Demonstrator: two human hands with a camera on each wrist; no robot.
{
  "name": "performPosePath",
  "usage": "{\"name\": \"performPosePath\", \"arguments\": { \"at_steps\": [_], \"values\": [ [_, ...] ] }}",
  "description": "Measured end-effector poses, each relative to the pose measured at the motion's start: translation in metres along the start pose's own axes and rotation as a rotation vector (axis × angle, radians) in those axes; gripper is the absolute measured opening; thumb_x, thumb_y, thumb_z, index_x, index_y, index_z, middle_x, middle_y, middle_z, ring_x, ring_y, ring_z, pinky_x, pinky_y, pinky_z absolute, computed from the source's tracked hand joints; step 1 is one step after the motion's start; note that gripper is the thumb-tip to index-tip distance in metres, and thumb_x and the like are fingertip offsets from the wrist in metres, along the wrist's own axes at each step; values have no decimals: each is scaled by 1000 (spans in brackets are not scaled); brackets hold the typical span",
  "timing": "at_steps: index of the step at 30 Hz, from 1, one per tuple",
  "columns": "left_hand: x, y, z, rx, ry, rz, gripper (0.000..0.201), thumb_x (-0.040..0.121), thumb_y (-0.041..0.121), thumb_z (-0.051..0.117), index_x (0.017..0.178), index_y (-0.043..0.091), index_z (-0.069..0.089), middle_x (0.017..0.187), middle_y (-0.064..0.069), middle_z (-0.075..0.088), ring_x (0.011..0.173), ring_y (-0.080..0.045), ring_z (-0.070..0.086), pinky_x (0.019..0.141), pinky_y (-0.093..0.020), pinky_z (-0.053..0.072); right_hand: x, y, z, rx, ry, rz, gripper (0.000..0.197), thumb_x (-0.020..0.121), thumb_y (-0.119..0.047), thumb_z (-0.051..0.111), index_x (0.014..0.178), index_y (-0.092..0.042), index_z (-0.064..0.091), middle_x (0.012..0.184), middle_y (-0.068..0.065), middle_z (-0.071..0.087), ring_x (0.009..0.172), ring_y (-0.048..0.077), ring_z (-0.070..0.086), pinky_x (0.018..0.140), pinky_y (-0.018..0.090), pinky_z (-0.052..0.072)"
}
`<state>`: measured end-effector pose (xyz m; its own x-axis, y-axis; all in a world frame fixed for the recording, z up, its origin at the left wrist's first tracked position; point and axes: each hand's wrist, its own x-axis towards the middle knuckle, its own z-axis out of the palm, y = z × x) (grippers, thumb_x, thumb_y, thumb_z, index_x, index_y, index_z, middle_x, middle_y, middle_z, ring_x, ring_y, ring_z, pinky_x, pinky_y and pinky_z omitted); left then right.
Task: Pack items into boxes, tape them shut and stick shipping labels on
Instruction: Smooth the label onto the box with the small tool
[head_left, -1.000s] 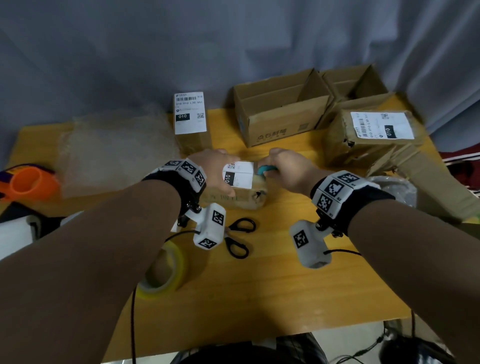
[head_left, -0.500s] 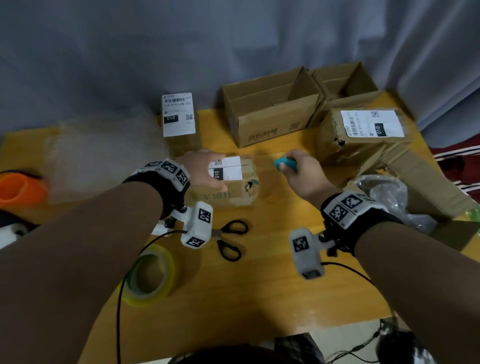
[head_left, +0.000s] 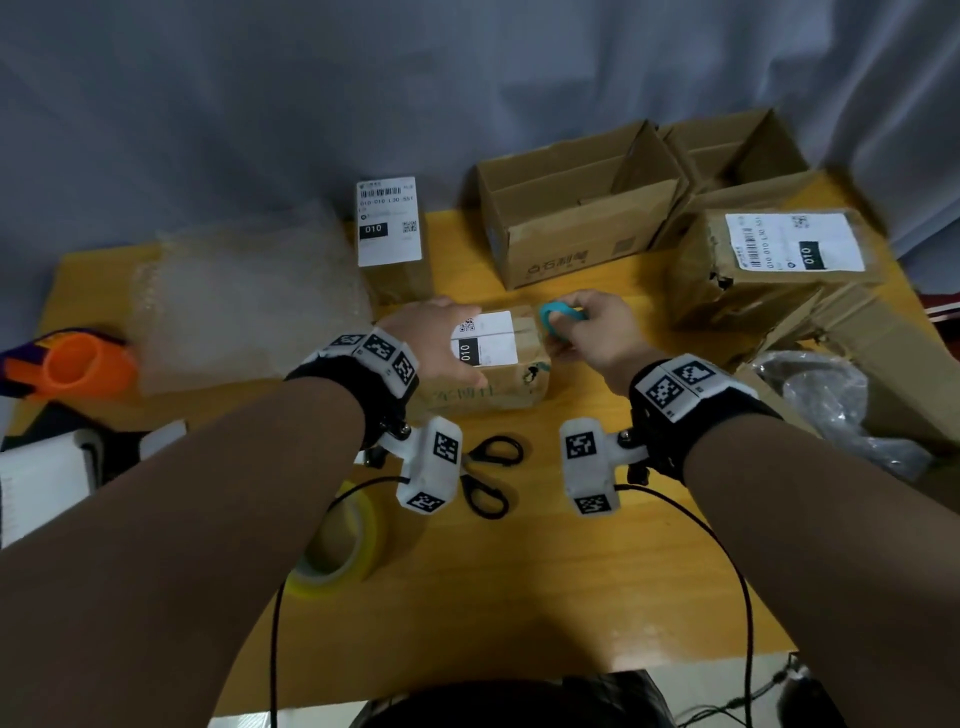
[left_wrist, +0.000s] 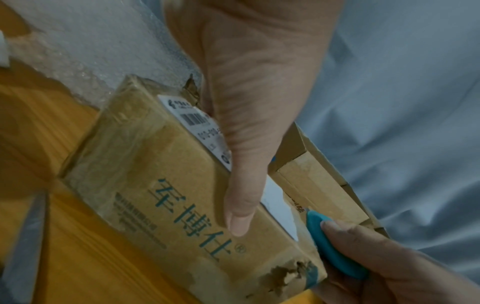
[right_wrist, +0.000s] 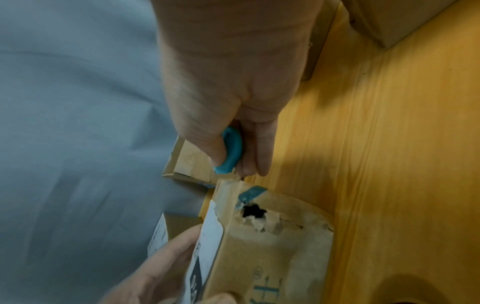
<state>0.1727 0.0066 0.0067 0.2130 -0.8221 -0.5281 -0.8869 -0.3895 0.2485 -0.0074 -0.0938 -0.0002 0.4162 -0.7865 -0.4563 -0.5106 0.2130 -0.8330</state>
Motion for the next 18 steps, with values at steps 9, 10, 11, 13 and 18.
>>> {"name": "performPosePath", "arguments": {
  "at_steps": [9,10,11,13,18],
  "values": [
    [-1,3,-3,64,-15,-34,104,60,69,72,146,37,24,146,2,35,131,-27,35,104,-49,37,7,-9,-6,-231,-49,-27,32,96,-21,54,122,-4,58,97,10,61,70,15,58,67,29,50],
    [-2,3,-3,68,-17,-35,104,60,69,72,146,37,24,146,2,34,130,-28,35,104,-49,37,7,-10,-7,-235,-55,-22,32,96,-21,53,124,-4,58,98,10,60,68,12,57,64,26,48],
    [-2,4,-3,72,-18,-34,103,61,69,72,146,36,24,146,2,34,130,-28,35,104,-49,37,7,-10,-8,-250,-64,-21,31,97,-20,53,123,-5,58,97,10,60,68,11,56,62,23,46],
    [-3,5,-3,84,-12,-27,103,61,69,71,146,36,25,144,2,36,129,-28,36,103,-48,38,6,-13,-10,-303,-86,-34,28,97,-19,52,120,-5,60,97,10,59,68,11,54,58,20,43],
    [-8,7,-2,124,12,-6,102,59,71,70,145,36,27,138,5,40,124,-25,41,98,-44,43,3,-24,-12,-445,-143,-64,26,98,-12,49,118,-2,62,110,12,58,87,20,55,68,26,43]
  ]
}}
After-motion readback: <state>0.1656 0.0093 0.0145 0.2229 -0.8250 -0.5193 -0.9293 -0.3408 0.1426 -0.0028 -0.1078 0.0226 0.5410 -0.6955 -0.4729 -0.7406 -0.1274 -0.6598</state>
